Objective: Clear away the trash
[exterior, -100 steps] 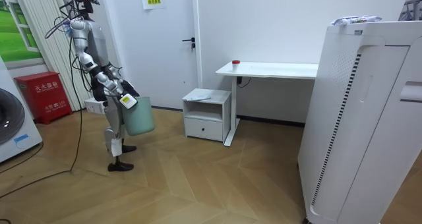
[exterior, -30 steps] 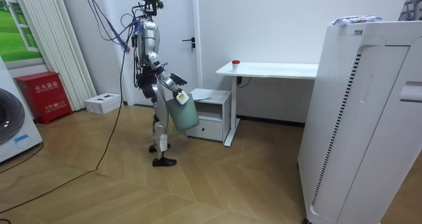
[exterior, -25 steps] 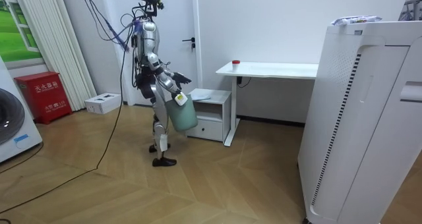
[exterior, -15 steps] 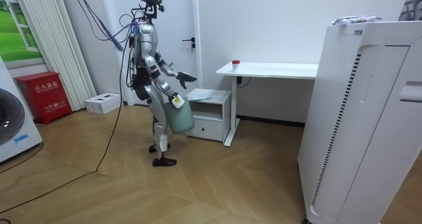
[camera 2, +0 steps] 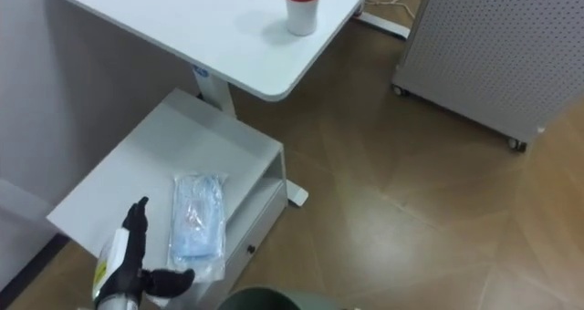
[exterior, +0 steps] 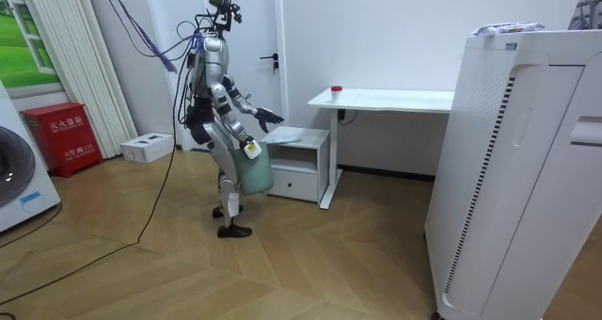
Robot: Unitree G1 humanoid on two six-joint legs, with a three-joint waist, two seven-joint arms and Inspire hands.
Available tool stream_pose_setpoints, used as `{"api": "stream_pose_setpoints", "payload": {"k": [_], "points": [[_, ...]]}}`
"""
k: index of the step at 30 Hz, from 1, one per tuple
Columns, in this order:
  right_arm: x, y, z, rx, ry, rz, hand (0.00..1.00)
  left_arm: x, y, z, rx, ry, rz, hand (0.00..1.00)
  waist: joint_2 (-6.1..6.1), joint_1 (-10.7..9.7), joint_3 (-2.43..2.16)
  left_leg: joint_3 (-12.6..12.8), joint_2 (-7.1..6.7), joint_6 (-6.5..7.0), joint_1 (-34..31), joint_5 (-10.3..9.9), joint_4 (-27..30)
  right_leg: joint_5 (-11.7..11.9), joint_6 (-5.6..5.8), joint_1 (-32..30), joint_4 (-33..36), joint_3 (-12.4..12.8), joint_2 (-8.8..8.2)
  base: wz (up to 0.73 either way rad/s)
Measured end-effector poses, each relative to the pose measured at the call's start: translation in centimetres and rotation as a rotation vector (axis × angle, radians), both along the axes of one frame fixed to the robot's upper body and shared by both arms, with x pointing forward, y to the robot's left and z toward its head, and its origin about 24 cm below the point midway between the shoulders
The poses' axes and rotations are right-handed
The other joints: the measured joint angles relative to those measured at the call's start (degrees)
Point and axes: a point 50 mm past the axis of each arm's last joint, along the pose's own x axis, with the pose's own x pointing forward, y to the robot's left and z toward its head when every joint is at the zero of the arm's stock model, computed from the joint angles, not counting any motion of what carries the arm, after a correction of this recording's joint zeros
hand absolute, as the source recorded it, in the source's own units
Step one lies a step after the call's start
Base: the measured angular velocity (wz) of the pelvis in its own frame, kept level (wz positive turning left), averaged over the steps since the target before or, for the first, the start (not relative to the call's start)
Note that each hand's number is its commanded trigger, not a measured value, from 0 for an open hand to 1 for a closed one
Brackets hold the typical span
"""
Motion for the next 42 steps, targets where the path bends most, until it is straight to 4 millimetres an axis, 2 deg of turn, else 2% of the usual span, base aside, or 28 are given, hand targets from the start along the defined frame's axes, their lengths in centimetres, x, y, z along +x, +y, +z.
{"api": "stream_pose_setpoints", "payload": {"k": [6, 10, 17, 22, 35, 39, 42], "points": [[0.3, 0.4, 0.2, -0.004, -0.009, 0.012, 1.0, 0.0, -0.2, 0.0, 0.009, 0.001, -0.009, 0.0, 0.13, -0.76, 0.07, 0.97, 0.41, -0.02, -1.55, -0.19, 0.31, -0.16, -0.27, -2.01, 1.22, -0.44, -0.22, -0.02], [0.6, 0.9, 0.5, 0.02, -0.025, 0.01, 1.0, 0.7, -0.3, 0.5, 0.017, -0.016, -0.006, 0.0, 0.18, -1.24, 0.1, 1.72, 0.67, 0.08, -3.74, -0.25, 1.42, 0.03, -0.9, -4.52, 2.52, -1.41, -0.86, -0.06], [0.8, 1.5, 0.6, 0.035, -0.027, 0.022, 1.0, 1.0, -0.1, 0.8, 0.041, -0.027, 0.024, 0.0, 0.41, -2.85, 0.26, 3.19, 1.97, 0.0, -5.75, -0.45, 3.09, 0.5, -1.86, -6.42, 3.08, -1.32, -0.45, -0.04], [1.2, 1.8, 0.9, 0.038, -0.039, 0.032, 1.0, 1.4, -0.2, 1.0, 0.056, -0.034, 0.015, 0.0, 0.71, -3.66, 0.46, 3.42, 2.07, -0.1, -7.22, -0.42, 3.25, 0.85, -2.42, -7.95, 3.16, -0.99, -0.3, -0.02], [2.1, 1.7, 1.6, 0.055, -0.072, 0.013, 1.0, 2.2, 0.9, 1.5, 0.155, -0.002, 0.015, 0.0, 1.16, -4.32, 0.82, 3.7, 2.87, -0.09, -13.74, -0.62, 6.33, 0.86, -2.62, -14.84, 6.12, -0.18, -0.01, -0.02], [2.3, 1.7, 1.8, 0.052, -0.072, 0.02, 1.0, 2.3, 1.1, 1.6, 0.182, 0.012, 0.018, 0.0, 1.48, -4.47, 0.99, 3.77, 2.97, -0.1, -14.19, -0.65, 6.71, 0.9, -2.82, -15.18, 6.13, -0.15, 0.04, 0.0], [2.3, 1.6, 1.9, 0.064, -0.071, 0.006, 1.0, 2.6, 1.2, 1.6, 0.245, 0.036, -0.009, 0.0, 2.0, -4.58, 1.3, 3.77, 3.01, 0.05, -14.42, -0.9, 7.41, 0.91, -2.86, -15.29, 6.43, -0.03, 0.02, -0.01]]}}
